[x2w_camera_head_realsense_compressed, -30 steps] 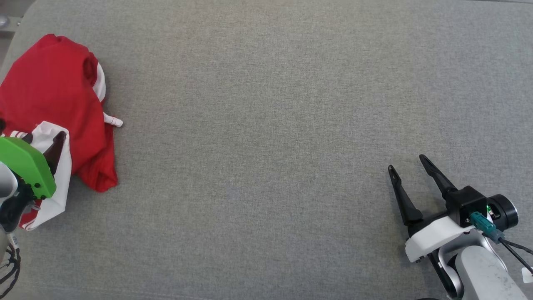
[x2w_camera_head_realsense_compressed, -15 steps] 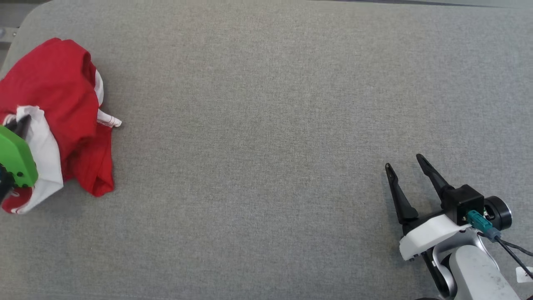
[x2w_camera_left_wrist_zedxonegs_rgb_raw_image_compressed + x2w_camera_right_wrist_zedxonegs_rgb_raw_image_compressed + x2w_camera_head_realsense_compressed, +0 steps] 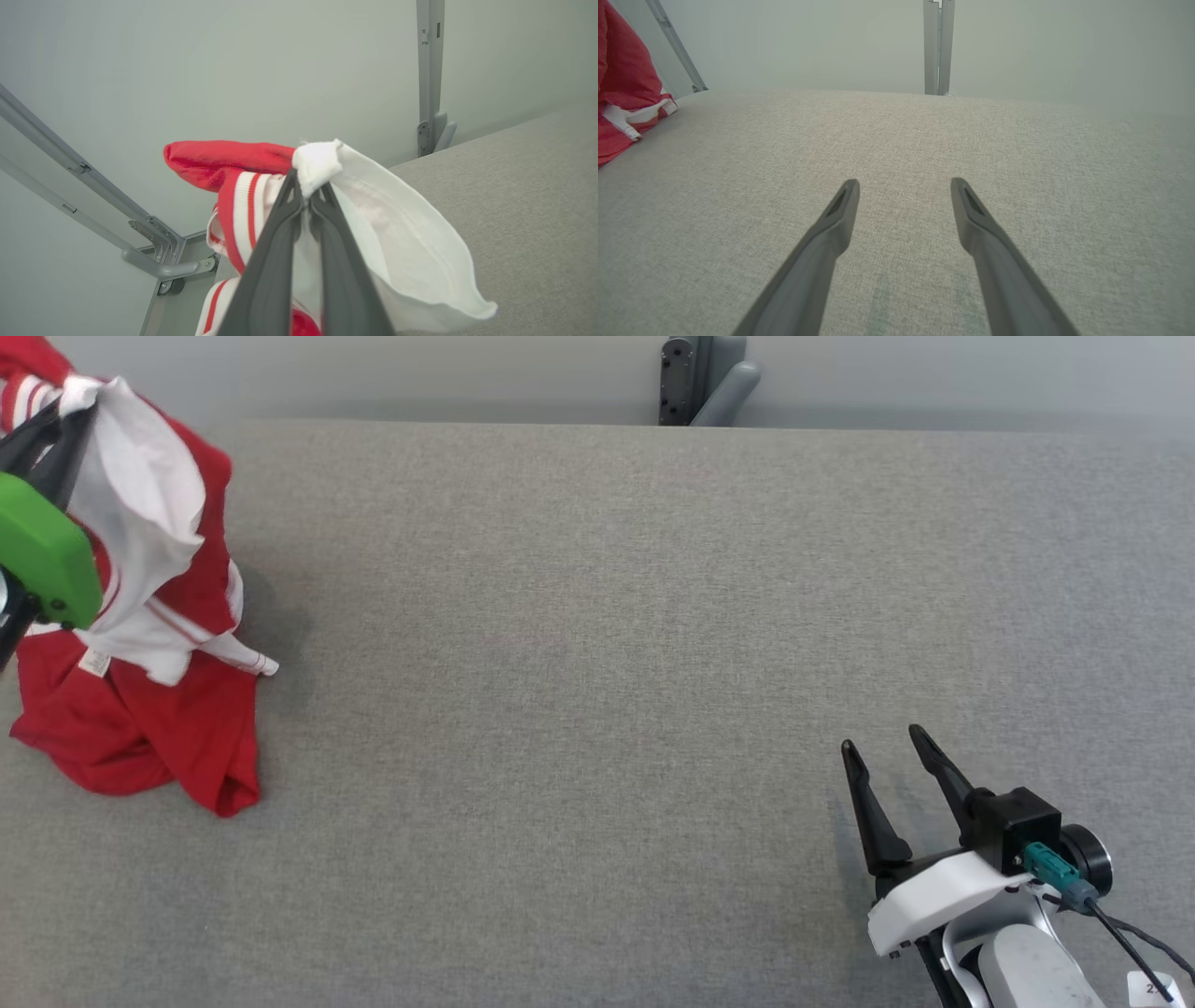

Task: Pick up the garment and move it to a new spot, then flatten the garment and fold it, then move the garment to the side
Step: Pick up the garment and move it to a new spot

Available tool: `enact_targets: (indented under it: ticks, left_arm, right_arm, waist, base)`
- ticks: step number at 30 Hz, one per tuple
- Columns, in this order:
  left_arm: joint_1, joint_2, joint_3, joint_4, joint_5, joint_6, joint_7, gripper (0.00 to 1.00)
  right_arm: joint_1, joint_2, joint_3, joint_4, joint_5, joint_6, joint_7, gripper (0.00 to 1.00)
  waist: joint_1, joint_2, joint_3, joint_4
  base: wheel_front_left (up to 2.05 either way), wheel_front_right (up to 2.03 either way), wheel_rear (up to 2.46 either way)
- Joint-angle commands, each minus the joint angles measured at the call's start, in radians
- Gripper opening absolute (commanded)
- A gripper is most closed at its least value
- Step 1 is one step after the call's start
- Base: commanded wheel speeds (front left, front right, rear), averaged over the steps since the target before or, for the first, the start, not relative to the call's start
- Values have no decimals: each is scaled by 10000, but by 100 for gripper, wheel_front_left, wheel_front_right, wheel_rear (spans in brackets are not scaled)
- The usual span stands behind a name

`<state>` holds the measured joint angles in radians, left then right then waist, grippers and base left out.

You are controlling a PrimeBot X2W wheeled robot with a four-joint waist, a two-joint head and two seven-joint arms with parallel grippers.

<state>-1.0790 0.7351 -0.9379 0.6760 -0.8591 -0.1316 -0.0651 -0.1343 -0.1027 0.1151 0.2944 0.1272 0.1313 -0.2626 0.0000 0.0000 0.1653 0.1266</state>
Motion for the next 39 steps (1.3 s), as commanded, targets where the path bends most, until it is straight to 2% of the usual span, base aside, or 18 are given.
enact_targets:
  ticks: [1,5,12,14,15,19,23,27,29,30,31,32,39]
  left_arm:
    - [-228,-156,-63,-180,122,20,-149,0]
    - [-420,-584,-334,-718,21,20,-480,0]
    - [200,-1925,-781,-1369,-613,20,-1336,0]
    - [374,-2398,-904,-1452,-639,20,-1566,0]
    - [554,-2922,-1083,-1471,-607,20,-1775,0]
    - [658,-3983,-1363,-1338,-209,20,-1995,0]
    - [1128,-4664,-644,-1213,630,20,-1998,0]
    - [1715,-4845,162,-1283,1358,20,-1990,0]
    - [2262,-4746,691,-1203,1843,21,-1993,0]
    - [2598,-4720,975,-1071,2027,21,-1992,3]
    - [2882,-4729,1278,-1043,2259,21,-1992,66]
    - [3187,-4758,1547,-966,2338,20,-1993,100]
    - [5707,-4879,4313,-896,3489,206,-1993,100]
  right_arm:
    - [170,43,-33,8,17,-10,-33,100]
    - [319,152,-113,67,50,-10,-33,100]
    - [507,305,-177,130,13,-10,-33,100]
    - [480,317,-173,126,-4,-10,-33,100]
    - [483,329,-256,109,0,-10,-33,100]
    - [382,324,-288,101,-13,-10,-33,100]
    - [183,317,-232,74,23,-8,-33,100]
    - [87,340,-215,22,45,-10,-33,100]
    - [116,358,-251,-15,55,-10,-33,100]
    - [138,360,-283,-19,58,-10,-33,100]
    - [158,360,-327,-30,57,-10,-33,100]
    - [174,356,-376,-42,50,-10,-33,100]
    - [296,363,-336,-62,-1,-10,-33,100]
  waist:
    - [0,0,-283,-321]
    - [0,0,-525,-716]
    - [0,0,-854,-1742]
    - [0,0,-846,-2071]
    - [0,0,-817,-2378]
    - [0,0,-634,-2994]
    - [0,0,-374,-3542]
    - [0,0,-223,-3828]
    - [0,0,-175,-3897]
    - [0,0,-168,-3904]
    - [0,0,-156,-3891]
    - [0,0,-157,-3858]
    - [0,0,-458,-3334]
  base:
    - [0,0,0]
    - [0,0,0]
    - [0,0,0]
    - [0,0,0]
    - [0,0,0]
    - [0,0,0]
    - [0,0,0]
    - [0,0,0]
    - [0,0,0]
    - [0,0,0]
    - [0,0,0]
    - [0,0,0]
    - [0,0,0]
